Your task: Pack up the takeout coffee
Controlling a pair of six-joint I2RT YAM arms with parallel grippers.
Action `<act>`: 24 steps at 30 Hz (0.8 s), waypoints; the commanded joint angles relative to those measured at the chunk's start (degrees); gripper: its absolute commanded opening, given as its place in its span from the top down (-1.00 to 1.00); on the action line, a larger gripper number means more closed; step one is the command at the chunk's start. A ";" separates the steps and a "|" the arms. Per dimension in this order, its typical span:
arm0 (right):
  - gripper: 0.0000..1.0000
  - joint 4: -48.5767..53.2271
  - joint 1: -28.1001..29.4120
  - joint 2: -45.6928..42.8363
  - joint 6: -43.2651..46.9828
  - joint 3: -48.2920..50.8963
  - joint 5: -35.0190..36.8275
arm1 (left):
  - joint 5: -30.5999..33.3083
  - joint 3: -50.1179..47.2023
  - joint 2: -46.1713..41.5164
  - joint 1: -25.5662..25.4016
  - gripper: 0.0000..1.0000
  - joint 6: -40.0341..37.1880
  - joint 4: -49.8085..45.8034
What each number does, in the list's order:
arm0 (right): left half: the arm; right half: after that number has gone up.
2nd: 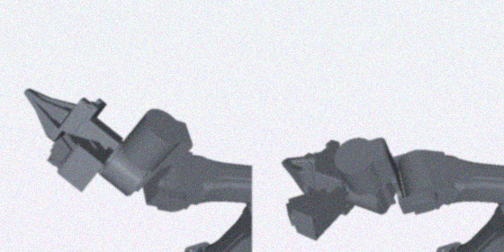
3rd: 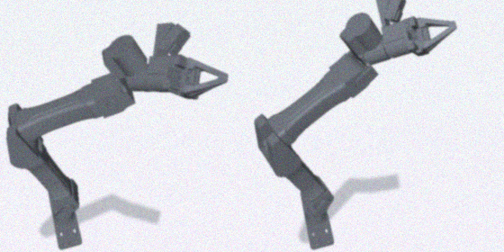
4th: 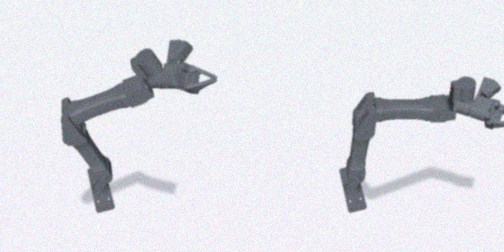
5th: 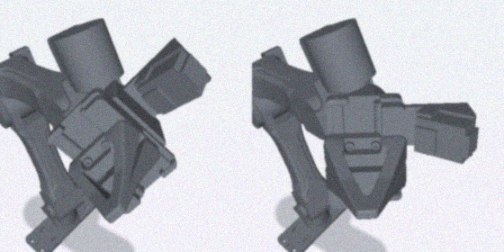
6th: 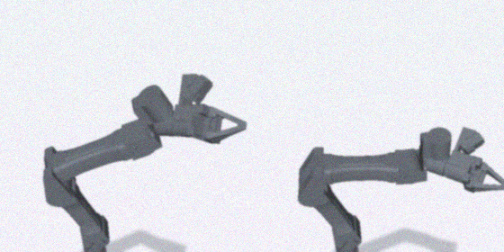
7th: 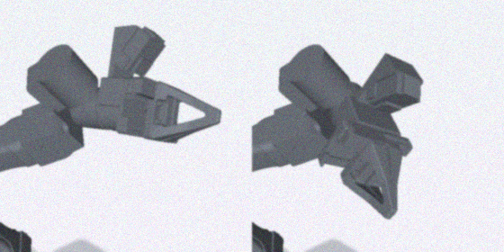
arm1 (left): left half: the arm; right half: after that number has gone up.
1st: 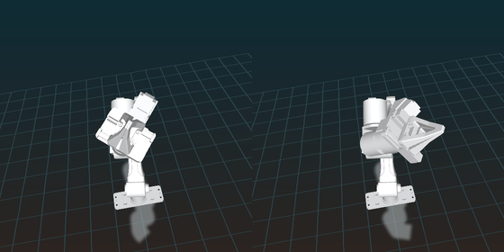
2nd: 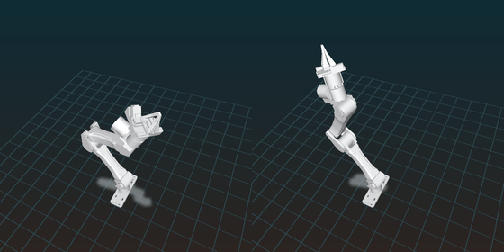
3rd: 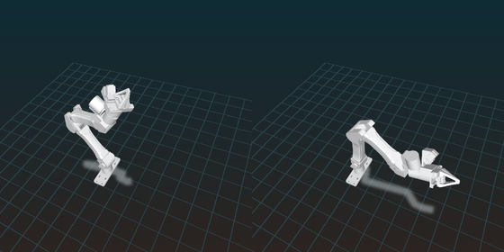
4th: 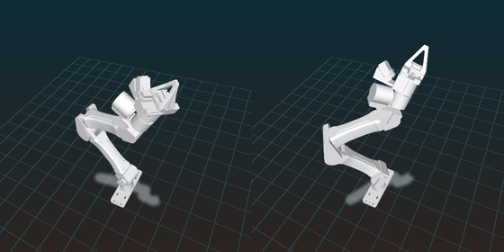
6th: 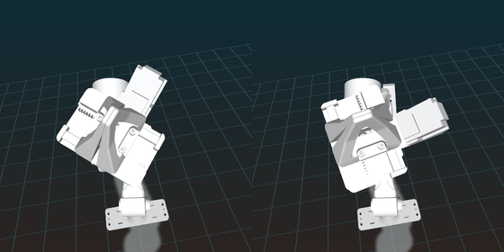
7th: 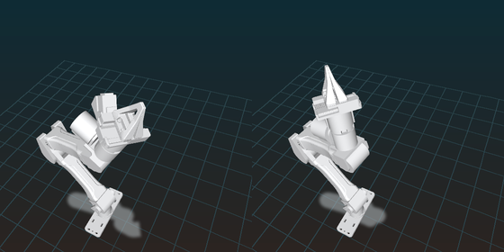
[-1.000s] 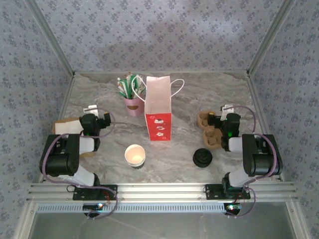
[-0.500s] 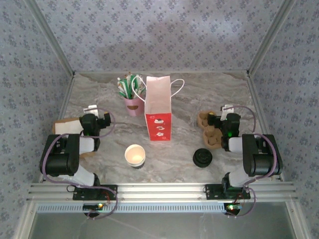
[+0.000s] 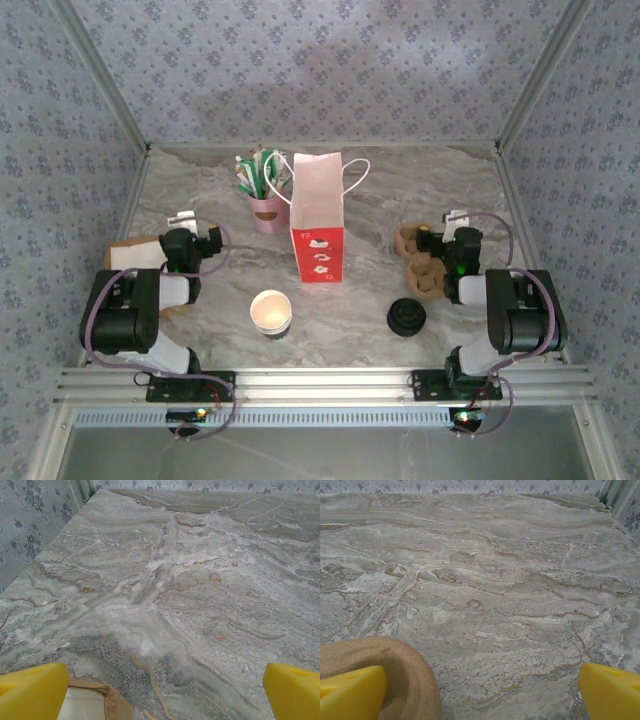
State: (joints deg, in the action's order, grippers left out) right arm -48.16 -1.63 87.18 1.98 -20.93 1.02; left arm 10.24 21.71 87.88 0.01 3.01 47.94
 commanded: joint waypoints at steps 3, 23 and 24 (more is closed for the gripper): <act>-1.00 0.26 -0.21 0.46 -0.40 -1.09 0.03 | -0.57 1.03 0.01 -0.01 -0.99 -0.01 0.48; -1.00 13.46 4.72 -21.63 2.06 0.62 6.78 | 4.09 5.28 -17.34 -5.01 -0.99 -1.42 -22.24; -1.00 15.53 5.05 -24.11 1.71 0.25 7.36 | 4.64 4.71 -19.00 -5.41 -0.99 -1.45 -21.94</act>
State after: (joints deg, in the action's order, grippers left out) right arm -39.00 2.55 68.05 2.87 -20.71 5.65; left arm 11.07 25.34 72.64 -4.49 0.75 32.60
